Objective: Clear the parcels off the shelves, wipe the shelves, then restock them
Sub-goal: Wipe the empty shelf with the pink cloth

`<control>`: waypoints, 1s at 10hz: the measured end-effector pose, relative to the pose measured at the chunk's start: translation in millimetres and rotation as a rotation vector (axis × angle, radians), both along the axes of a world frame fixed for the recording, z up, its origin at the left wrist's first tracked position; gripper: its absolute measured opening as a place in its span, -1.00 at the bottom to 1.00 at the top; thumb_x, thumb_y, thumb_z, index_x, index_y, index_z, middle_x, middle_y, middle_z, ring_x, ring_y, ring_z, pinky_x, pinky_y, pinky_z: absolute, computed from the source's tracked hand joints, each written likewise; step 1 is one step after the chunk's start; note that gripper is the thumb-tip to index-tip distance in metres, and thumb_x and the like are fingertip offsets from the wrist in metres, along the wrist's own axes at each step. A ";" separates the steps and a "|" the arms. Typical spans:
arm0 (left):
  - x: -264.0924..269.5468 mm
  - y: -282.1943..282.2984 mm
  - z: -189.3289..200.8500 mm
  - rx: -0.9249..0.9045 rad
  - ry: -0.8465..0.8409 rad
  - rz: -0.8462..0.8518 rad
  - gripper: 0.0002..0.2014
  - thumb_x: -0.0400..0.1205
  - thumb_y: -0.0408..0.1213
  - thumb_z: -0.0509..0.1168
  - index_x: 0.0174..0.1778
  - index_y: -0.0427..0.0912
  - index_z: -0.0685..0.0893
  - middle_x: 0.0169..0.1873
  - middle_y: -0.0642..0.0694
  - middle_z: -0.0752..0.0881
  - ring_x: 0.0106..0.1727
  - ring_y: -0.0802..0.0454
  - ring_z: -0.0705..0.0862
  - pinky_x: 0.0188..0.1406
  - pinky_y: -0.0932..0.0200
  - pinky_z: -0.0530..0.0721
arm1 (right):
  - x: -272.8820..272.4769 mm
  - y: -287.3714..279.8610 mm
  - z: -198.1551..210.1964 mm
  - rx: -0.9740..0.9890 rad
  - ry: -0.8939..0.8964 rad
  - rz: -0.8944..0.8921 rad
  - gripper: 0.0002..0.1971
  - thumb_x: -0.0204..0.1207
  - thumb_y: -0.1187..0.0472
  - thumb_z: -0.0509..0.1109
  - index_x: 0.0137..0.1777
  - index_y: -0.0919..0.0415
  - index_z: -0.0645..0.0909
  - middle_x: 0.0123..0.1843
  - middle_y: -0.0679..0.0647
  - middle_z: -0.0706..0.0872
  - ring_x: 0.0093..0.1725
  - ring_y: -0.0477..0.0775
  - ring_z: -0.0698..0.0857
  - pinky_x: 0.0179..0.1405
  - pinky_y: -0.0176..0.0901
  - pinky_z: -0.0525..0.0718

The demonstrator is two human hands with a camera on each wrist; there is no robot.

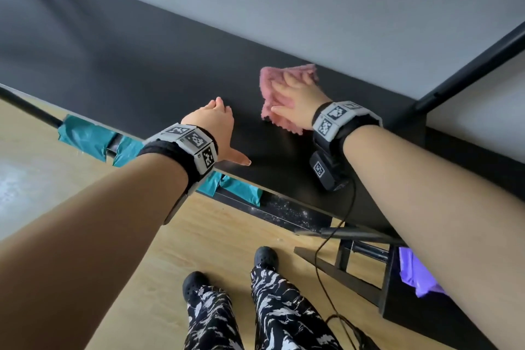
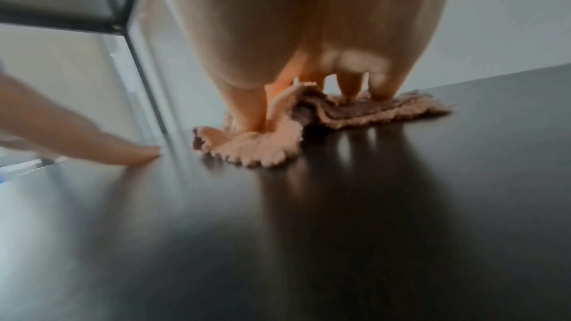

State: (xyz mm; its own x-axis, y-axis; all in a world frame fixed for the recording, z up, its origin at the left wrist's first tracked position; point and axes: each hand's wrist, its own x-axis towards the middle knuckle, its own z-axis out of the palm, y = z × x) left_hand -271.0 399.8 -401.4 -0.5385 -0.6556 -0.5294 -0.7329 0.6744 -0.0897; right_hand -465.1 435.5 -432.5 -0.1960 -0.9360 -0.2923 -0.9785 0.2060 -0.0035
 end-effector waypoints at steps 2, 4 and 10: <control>3.4 -1.6 -6.2 0.020 0.019 0.024 0.25 0.24 0.45 0.33 0.66 -0.21 -0.07 0.66 -0.18 -0.07 0.66 -0.15 0.05 0.54 -0.10 0.33 | -46.3 2.4 7.8 0.320 -0.634 -0.126 -0.37 0.59 -0.07 0.18 0.49 0.39 0.26 0.34 0.58 0.40 0.33 0.61 0.45 0.31 0.54 0.36; 4.5 1.0 -5.4 0.022 0.039 0.020 0.23 0.28 0.42 0.34 0.65 -0.26 -0.08 0.65 -0.21 -0.10 0.67 -0.14 0.01 0.59 -0.10 0.24 | 8.6 24.6 -6.9 0.047 -0.099 -0.100 -0.38 0.60 -0.19 -0.02 0.64 -0.08 0.03 0.69 0.13 0.01 0.61 0.47 0.00 0.56 0.43 -0.03; 110.8 23.6 14.2 0.074 0.283 0.066 -0.37 0.66 0.07 0.17 0.57 -0.21 0.25 0.64 -0.09 0.14 0.61 -0.08 0.23 0.53 0.03 0.30 | 65.9 -33.1 -15.3 0.060 -0.147 -0.171 -0.39 0.59 -0.05 0.07 0.64 -0.03 0.07 0.69 0.14 -0.01 0.65 0.35 -0.04 0.56 0.43 -0.09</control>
State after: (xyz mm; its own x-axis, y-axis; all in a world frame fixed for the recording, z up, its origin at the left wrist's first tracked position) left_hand -160.1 423.4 -387.1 -0.6286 -0.6594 -0.4123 -0.7645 0.6212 0.1721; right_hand -399.2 402.4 -447.8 -0.3012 -0.8731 -0.3834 -0.9195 0.3725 -0.1259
